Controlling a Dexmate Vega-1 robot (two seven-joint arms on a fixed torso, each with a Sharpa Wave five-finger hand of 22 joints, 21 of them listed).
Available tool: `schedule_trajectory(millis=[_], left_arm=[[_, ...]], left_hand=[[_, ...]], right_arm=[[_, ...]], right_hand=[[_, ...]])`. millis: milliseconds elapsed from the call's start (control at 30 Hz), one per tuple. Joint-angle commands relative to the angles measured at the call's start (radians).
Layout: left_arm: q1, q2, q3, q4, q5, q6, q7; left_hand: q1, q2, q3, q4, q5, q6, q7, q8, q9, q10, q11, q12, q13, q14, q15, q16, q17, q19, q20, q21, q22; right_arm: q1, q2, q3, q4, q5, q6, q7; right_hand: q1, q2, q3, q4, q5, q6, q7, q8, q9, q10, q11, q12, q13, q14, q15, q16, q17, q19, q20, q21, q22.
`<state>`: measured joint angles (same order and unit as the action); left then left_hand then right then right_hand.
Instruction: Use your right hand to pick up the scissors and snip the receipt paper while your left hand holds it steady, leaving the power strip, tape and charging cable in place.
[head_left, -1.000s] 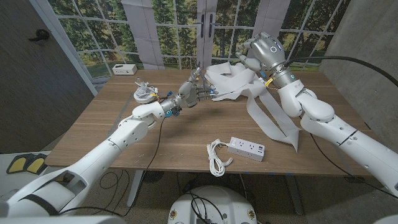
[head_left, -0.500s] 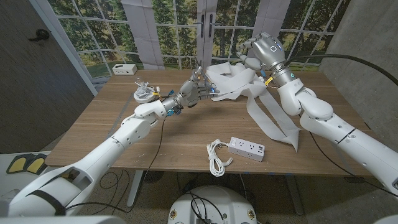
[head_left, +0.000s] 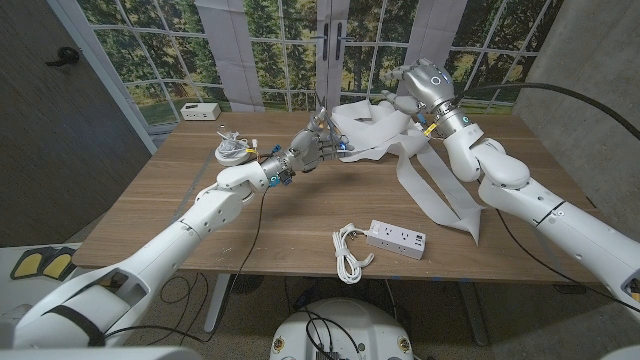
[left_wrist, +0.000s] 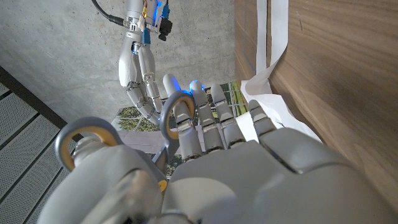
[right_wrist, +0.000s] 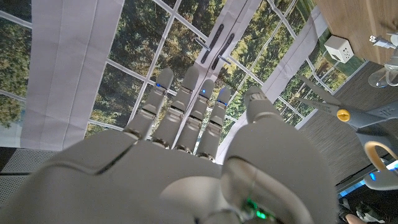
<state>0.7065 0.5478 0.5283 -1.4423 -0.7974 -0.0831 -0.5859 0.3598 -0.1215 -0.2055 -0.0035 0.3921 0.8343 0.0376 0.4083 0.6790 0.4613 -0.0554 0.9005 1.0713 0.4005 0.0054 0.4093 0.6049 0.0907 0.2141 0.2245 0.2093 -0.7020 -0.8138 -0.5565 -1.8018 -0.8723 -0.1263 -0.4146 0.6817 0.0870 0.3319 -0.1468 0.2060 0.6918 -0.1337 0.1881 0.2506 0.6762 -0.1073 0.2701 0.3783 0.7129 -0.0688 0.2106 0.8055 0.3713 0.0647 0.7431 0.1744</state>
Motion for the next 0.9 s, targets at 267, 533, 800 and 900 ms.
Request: schedule_trajectory(millis=[267, 533, 800, 900], left_arm=[[0.036, 0.028, -0.008, -0.051, -0.008, 0.01, 0.013], [0.046, 0.039, -0.008, -0.07, -0.012, 0.015, 0.012], [0.057, 0.049, -0.012, -0.086, -0.016, 0.014, 0.015], [0.059, 0.051, -0.012, -0.087, -0.017, 0.013, 0.014]], left_hand=[[0.016, 0.008, -0.02, 0.0, 0.008, 0.027, 0.024, -0.006, 0.001, 0.003, -0.007, 0.007, -0.002, 0.012, -0.001, -0.006, 0.003, -0.008, 0.002, 0.001, 0.002], [0.019, 0.01, -0.026, 0.001, 0.01, 0.025, 0.024, -0.009, 0.002, 0.004, -0.006, 0.008, -0.006, 0.013, -0.002, -0.007, 0.003, -0.008, 0.002, 0.001, 0.002], [0.025, 0.014, -0.034, 0.002, 0.013, 0.029, 0.023, -0.012, 0.001, 0.002, -0.004, 0.011, -0.008, 0.013, -0.003, -0.011, 0.004, -0.009, 0.002, 0.001, 0.002], [0.026, 0.015, -0.037, 0.002, 0.014, 0.031, 0.025, -0.013, 0.001, 0.002, -0.005, 0.012, -0.009, 0.014, -0.002, -0.011, 0.004, -0.009, 0.002, 0.001, 0.002]], right_arm=[[0.04, 0.003, -0.058, 0.029, -0.008, -0.052, 0.106], [0.033, 0.01, -0.068, 0.008, -0.008, -0.098, 0.158], [0.008, 0.031, -0.069, -0.018, 0.011, -0.165, 0.194], [0.006, 0.032, -0.072, -0.021, 0.015, -0.171, 0.195]], right_hand=[[0.02, -0.004, -0.005, -0.01, 0.001, -0.048, -0.009, 0.001, 0.001, -0.063, 0.0, -0.033, 0.008, -0.058, -0.131, 0.0, -0.003, -0.021, 0.009, -0.019, 0.006], [0.024, -0.001, -0.014, -0.007, -0.002, -0.071, -0.01, 0.008, -0.002, 0.042, -0.003, 0.017, 0.03, -0.026, -0.133, 0.037, 0.003, -0.02, 0.012, -0.032, 0.006], [-0.013, -0.022, -0.04, 0.008, -0.009, -0.054, 0.076, 0.017, -0.009, 0.134, 0.024, 0.096, 0.067, -0.009, -0.124, 0.034, -0.007, 0.001, 0.018, -0.04, 0.006], [-0.021, -0.028, -0.04, 0.008, -0.01, -0.051, 0.082, 0.017, -0.013, 0.082, 0.042, 0.07, 0.059, -0.017, -0.118, 0.018, -0.032, 0.004, 0.017, -0.046, 0.004]])
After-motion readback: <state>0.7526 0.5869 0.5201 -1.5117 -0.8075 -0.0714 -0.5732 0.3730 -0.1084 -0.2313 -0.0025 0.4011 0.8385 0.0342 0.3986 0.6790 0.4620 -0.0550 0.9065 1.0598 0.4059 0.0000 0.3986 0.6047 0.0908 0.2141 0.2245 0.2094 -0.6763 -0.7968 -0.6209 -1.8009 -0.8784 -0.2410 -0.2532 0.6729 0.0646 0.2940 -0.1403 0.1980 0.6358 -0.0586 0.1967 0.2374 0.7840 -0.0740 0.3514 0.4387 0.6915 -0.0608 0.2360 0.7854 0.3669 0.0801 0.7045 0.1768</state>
